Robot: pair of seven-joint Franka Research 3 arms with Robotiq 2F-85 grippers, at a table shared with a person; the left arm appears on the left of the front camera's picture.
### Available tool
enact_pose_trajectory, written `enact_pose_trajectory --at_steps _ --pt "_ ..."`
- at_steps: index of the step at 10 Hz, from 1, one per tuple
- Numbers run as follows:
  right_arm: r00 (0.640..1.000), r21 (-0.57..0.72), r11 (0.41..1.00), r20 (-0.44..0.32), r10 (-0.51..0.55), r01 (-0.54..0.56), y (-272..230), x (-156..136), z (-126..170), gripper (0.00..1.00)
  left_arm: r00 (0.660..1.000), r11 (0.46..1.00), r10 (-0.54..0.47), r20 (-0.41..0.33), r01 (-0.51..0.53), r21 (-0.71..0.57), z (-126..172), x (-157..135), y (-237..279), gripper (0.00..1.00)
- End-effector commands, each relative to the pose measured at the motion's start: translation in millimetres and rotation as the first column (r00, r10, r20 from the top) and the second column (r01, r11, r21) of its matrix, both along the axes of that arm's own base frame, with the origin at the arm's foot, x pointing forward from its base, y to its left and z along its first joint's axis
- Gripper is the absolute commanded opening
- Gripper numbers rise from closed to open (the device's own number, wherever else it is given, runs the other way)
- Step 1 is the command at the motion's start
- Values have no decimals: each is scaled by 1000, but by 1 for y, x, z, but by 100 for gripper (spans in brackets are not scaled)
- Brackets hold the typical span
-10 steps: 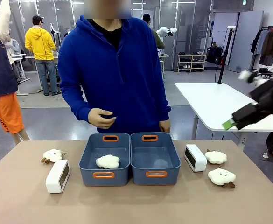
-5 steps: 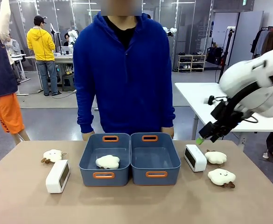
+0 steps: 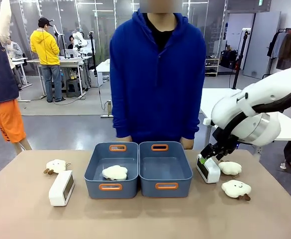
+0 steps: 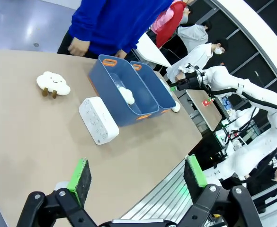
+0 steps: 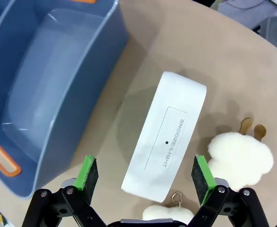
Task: Sort the digital clocks into the basket.
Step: Pick up the Digital clock from the table and place it into the empty Plastic storage basket.
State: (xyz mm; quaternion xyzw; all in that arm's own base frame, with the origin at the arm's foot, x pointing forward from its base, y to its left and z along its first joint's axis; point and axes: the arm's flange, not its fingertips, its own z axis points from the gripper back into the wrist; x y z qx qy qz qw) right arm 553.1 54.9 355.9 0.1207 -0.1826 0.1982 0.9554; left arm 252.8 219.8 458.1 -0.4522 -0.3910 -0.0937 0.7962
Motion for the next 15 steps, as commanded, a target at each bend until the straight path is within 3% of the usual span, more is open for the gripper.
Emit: enact_pose_trajectory --at_steps 1,4,5,6,7,9,11,14,15 --pt "998 -40 997 -33 -60 59 9 3 -10 100 999 1000 -8 32 9 -13 3 2 3 100" --pt "995 -66 994 -40 -90 87 10 8 -34 100 999 1000 -8 32 9 -13 3 2 3 100" --pt "995 -61 994 -28 -93 92 12 7 -38 51 999 1000 -8 32 9 -13 3 2 3 100" --pt "995 -57 994 -9 -96 95 13 10 -39 40 999 1000 -8 32 9 -13 3 2 3 100" --pt "996 -57 994 -12 -93 92 13 10 -38 0 999 1000 -8 32 9 -13 3 2 3 100" --pt "994 -56 993 -18 -105 104 12 9 -38 0 999 1000 -8 32 9 -13 3 2 3 100" --pt "995 -46 994 -20 -101 100 10 2 -19 22 999 1000 -8 32 9 -13 3 2 3 100" --pt "999 27 1000 40 1 -2 7 -28 75 22 999 1000 -8 32 9 -13 3 2 3 100" --pt "995 38 995 48 85 -87 13 -40 103 22 999 1000 -8 32 9 -13 3 2 3 100"
